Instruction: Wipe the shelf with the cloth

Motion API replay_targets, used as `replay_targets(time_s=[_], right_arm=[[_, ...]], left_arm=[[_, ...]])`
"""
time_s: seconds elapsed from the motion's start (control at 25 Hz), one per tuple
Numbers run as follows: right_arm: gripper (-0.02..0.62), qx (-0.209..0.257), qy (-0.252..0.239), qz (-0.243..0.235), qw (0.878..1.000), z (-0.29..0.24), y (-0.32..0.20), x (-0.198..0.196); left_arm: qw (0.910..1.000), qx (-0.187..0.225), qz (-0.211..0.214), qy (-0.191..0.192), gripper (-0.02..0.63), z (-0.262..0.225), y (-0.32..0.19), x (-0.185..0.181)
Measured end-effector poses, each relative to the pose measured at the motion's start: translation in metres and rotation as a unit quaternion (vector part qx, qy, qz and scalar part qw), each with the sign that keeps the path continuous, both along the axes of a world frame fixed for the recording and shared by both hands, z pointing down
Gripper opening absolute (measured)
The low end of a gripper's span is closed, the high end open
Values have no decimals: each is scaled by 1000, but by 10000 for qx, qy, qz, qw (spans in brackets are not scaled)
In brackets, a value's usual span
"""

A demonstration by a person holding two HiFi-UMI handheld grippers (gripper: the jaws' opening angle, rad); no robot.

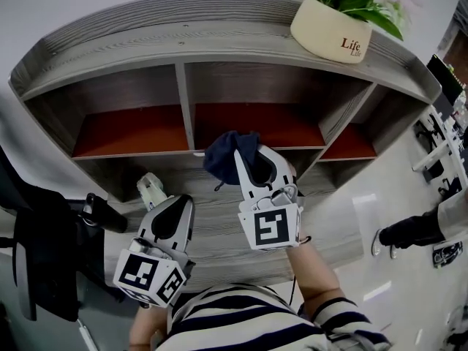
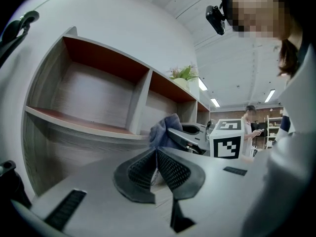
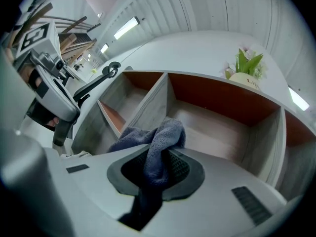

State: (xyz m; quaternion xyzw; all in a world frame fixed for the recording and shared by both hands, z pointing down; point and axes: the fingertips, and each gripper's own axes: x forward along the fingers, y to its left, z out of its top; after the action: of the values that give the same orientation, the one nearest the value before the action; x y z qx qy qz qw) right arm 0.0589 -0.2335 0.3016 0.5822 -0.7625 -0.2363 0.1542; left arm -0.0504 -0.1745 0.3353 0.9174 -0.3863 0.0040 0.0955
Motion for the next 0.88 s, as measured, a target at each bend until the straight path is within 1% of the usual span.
replay_targets(time_s=[0.24, 0.52, 0.88], right_arm=[[66, 4, -65, 469, 9989, 0, 5, 39], [66, 38, -103, 1011, 9948, -1, 12, 84], [66, -67, -199, 1679, 9856, 2, 24, 138]], left_arm=[[9997, -5, 225, 20, 21, 0, -1, 15], [9991, -3, 432, 49, 22, 0, -3, 28], [9986, -28, 523, 37, 23, 1, -3, 34]])
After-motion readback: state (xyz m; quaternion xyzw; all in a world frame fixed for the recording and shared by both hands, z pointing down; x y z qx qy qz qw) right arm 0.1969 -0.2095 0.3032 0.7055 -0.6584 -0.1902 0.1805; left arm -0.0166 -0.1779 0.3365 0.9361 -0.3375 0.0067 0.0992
